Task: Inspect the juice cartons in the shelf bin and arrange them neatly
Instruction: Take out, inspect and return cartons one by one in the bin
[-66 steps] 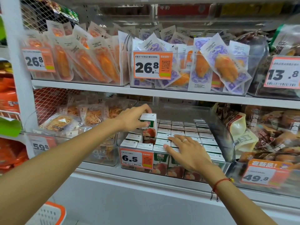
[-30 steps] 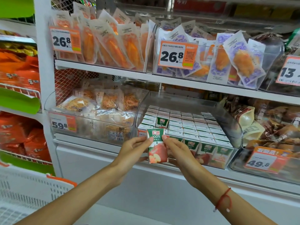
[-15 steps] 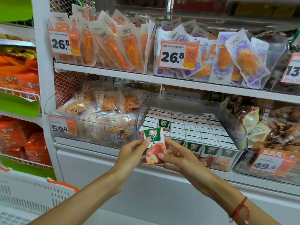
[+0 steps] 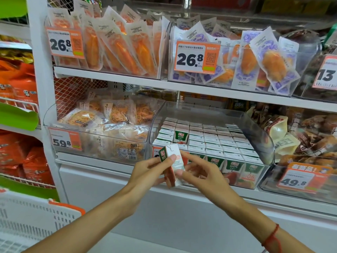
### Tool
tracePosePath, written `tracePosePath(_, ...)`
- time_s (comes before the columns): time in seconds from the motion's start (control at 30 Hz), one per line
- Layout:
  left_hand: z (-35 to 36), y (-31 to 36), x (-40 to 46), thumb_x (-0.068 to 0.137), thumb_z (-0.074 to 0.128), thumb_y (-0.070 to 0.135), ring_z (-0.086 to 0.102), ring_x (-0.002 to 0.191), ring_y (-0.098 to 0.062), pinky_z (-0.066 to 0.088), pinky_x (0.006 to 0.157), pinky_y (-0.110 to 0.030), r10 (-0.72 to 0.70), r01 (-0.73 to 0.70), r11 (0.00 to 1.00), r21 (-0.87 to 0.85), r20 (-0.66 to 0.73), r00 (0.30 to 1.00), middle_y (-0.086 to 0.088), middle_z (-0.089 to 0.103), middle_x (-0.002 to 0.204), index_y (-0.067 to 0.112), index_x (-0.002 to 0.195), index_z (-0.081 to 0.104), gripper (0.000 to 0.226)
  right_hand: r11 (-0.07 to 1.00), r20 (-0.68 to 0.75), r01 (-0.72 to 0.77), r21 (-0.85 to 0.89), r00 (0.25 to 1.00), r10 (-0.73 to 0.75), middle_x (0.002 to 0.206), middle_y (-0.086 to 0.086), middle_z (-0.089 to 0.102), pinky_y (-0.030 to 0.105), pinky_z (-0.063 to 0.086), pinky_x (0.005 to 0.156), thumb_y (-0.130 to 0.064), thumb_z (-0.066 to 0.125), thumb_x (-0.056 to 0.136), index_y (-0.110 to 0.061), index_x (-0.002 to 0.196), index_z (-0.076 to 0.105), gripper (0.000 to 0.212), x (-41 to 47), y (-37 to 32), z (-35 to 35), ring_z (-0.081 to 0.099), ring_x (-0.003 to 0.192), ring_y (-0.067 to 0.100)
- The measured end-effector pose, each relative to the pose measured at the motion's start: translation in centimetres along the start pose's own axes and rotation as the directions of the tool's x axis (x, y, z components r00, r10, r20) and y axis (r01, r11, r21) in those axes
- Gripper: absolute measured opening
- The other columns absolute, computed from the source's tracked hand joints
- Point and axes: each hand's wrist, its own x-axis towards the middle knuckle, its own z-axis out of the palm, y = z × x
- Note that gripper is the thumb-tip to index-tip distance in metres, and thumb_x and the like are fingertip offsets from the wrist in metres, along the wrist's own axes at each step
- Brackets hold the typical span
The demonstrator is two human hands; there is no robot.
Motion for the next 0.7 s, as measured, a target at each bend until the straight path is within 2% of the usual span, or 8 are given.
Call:
tracePosePath(0.1,-0.1,0.3,0.0,0.089,0.065,0.037,0.072,0.096,-0.011,0.057,0.075,-0.018,-0.020,0.022,0.999,-0.032,0.069,0.997,-0.001,0.077,0.100,0.019,0.108,0.073,0.028,0.989,0.063,-0.095,0.114,0.994,0.088,0.095,-0.007,0.071,0.028,0.053,0.092,-0.041,0.068,0.078,-0.050,0.116,0.063,0.039,0.5,0.2,-1.1,0.066,0.093,0.011)
tracePosePath(0.17,0.0,0.3,0.0,0.090,0.063,0.036,0.072,0.099,-0.012,0.057,0.079,-0.019,-0.020,0.024,0.999,-0.040,0.089,0.996,-0.001,0.076,0.102,0.019,0.110,0.073,0.028,0.969,0.157,-0.201,0.144,0.971,0.178,0.109,-0.008,0.070,0.033,0.050,0.099,-0.044,0.065,0.082,-0.044,0.125,0.059,0.043,0.5,0.5,-1.4,0.065,0.105,0.008)
tracePosePath(0.23,0.1,0.4,0.0,0.092,0.061,0.036,0.071,0.099,-0.010,0.057,0.080,-0.019,-0.012,0.015,0.999,-0.032,0.098,0.995,0.000,0.077,0.102,0.019,0.110,0.072,0.027,0.940,0.268,-0.292,0.179,0.933,0.239,0.119,-0.009,0.069,0.032,0.049,0.102,-0.044,0.060,0.088,-0.036,0.129,0.059,0.042,0.4,0.5,-1.5,0.063,0.113,0.006)
tracePosePath(0.3,0.2,0.3,0.1,0.093,0.060,0.036,0.071,0.099,-0.010,0.057,0.080,-0.019,-0.009,0.011,1.000,-0.018,0.095,0.995,0.001,0.077,0.101,0.019,0.110,0.072,0.027,0.931,0.298,-0.316,0.185,0.920,0.253,0.119,-0.009,0.070,0.028,0.050,0.099,-0.042,0.057,0.091,-0.031,0.126,0.063,0.037,0.3,0.5,-1.5,0.063,0.113,0.006)
tracePosePath(0.53,0.7,-0.6,-0.1,0.091,0.059,0.039,0.072,0.097,-0.010,0.058,0.080,-0.022,0.031,-0.031,1.000,-0.004,0.015,0.999,0.003,0.077,0.101,0.023,0.117,0.069,0.032,0.959,0.120,-0.252,0.131,0.964,0.237,0.096,-0.016,0.074,0.015,0.051,0.080,-0.051,0.063,0.081,-0.037,0.098,0.070,0.023,0.4,0.6,-0.5,0.067,0.093,-0.003)
tracePosePath(0.63,0.7,-0.6,-0.2,0.089,0.066,0.034,0.072,0.091,-0.007,0.058,0.084,-0.029,0.092,-0.085,0.994,0.068,-0.097,0.991,0.008,0.077,0.094,0.023,0.110,0.073,0.025,0.974,0.064,-0.203,0.103,0.978,0.197,0.088,-0.017,0.074,0.005,0.048,0.067,-0.046,0.065,0.082,-0.039,0.097,0.066,0.016,0.3,0.7,-0.4,0.067,0.085,-0.006)
tracePosePath(0.7,0.6,-0.5,-0.1,0.087,0.070,0.027,0.071,0.087,-0.002,0.058,0.081,-0.028,0.148,-0.133,0.986,0.102,-0.155,0.977,0.014,0.076,0.089,0.029,0.098,0.075,0.012,0.981,0.026,-0.182,0.069,0.983,0.181,0.087,-0.014,0.074,0.006,0.049,0.066,-0.042,0.067,0.084,-0.040,0.099,0.063,0.016,0.4,0.8,-0.2,0.068,0.084,-0.004)
